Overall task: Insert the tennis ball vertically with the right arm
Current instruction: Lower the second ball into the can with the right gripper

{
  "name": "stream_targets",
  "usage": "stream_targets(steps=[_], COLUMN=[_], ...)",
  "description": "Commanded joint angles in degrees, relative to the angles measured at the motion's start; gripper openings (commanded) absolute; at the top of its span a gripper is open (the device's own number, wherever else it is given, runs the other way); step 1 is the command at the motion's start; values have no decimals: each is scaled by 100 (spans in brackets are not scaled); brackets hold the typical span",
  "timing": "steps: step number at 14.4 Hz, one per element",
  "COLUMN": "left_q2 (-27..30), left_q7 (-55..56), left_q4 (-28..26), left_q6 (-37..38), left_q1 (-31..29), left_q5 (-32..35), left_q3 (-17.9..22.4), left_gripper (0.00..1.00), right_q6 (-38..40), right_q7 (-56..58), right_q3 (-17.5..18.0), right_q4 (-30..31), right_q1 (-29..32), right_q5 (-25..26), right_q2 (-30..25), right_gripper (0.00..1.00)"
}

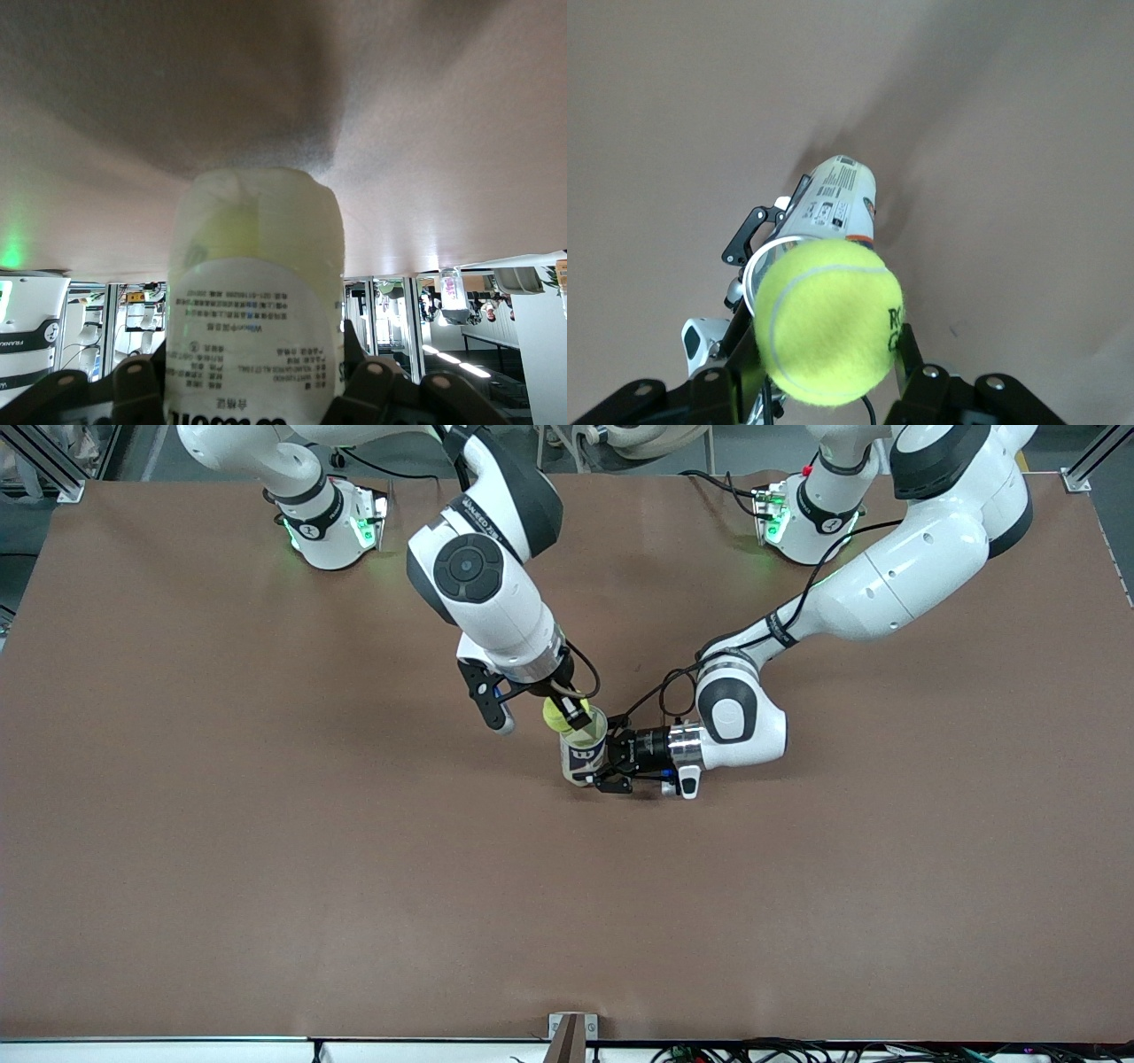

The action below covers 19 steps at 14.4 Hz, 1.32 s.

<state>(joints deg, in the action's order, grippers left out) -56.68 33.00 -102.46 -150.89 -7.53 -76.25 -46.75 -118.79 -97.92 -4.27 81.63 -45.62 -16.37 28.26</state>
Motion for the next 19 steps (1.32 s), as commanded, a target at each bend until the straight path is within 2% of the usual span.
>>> stream_targets(steps=[1, 6, 7, 8, 9, 10, 16, 19], left_q2=[69, 69, 69, 69, 69, 78, 69, 51], left_q7=[-48, -48, -48, -48, -40, -48, -48, -40], left_q4=[50, 50, 50, 50, 50, 50, 50, 50], left_q6=[60, 60, 60, 60, 60, 60, 60, 60], left_q1=[68, 68, 68, 68, 76, 68, 76, 76], left_q5=[-153, -153, -153, -153, -153, -153, -153, -153], left_q3=[60, 60, 60, 60, 60, 60, 60, 95], left_gripper=[68, 68, 68, 68, 68, 68, 68, 68], right_q6=[-135, -354, -433, -460, -460, -452, -198, 267], right_q7=[-184, -297, -307, -307, -298, -298, -114, 1304], right_q3=[-74, -66, -65, -65, -74, -74, -92, -92], right_q4=[-121, -139, -139, -147, -156, -200, -499, -473], right_q1=[-105, -141, -149, -149, -149, -149, 192, 841], right_q5=[81, 72, 72, 72, 81, 142, 265, 441], right_q2=[144, 285, 320, 346, 373, 390, 364, 338], right_gripper=[0, 2, 4, 31, 84, 100, 100, 100])
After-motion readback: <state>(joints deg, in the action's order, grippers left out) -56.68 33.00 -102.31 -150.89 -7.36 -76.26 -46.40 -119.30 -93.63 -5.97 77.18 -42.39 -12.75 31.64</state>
